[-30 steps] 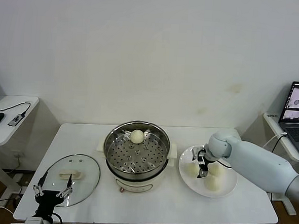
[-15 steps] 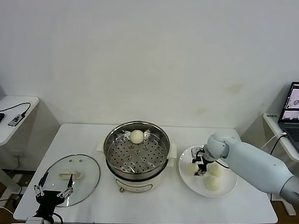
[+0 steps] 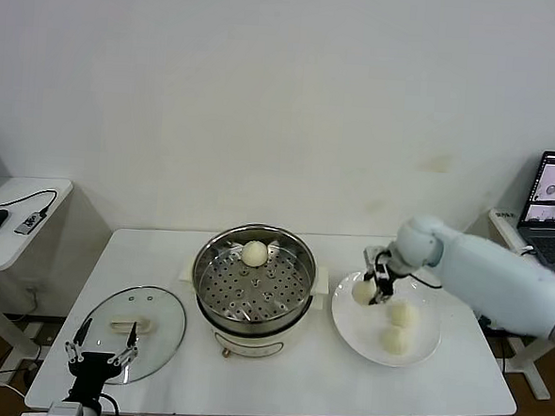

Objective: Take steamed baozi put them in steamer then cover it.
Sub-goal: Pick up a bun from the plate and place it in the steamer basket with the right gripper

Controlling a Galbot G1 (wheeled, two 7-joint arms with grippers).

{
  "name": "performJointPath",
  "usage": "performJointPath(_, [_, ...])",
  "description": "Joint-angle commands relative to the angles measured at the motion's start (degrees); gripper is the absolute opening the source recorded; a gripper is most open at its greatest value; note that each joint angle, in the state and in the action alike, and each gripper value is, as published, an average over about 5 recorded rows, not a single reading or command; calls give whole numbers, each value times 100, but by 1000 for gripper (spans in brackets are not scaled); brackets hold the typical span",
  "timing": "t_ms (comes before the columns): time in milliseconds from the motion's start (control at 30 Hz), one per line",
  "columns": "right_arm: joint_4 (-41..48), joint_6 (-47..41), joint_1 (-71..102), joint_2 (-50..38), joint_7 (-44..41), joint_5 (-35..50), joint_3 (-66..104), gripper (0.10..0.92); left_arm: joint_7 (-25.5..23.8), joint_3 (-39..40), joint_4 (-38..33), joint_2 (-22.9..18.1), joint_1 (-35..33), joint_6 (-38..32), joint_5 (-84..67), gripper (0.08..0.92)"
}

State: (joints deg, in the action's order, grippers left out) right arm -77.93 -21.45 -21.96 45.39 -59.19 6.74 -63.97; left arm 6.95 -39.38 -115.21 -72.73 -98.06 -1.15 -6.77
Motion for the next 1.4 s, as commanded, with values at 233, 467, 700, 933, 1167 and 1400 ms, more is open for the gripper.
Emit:
performJointPath(233, [-636, -692, -2623, 719, 261, 2160, -1206, 594, -6, 26, 24, 125, 55, 3, -102, 823])
performJointPath(467, [-341, -1187, -2208, 2125, 932, 2895, -1202, 594, -18, 62, 106, 179, 132, 6, -148, 823])
performJointPath(700, [304, -1645, -1489, 3178, 1327, 3135, -1018, 594, -16, 14, 80, 130, 131, 15, -149, 823])
performJointPath(933, [888, -1934, -917, 3664, 1538, 3170, -995, 594, -9, 17, 50, 100, 75, -8, -97, 823])
performJointPath(1167, [1262, -2017, -444, 3923, 1649, 3145, -869, 594, -10, 60, 112, 101, 61, -10, -100, 823])
performJointPath(1400, [1449, -2025, -286, 4060, 1740, 3073, -849, 597, -11, 78, 144, 127, 86, -37, -104, 823])
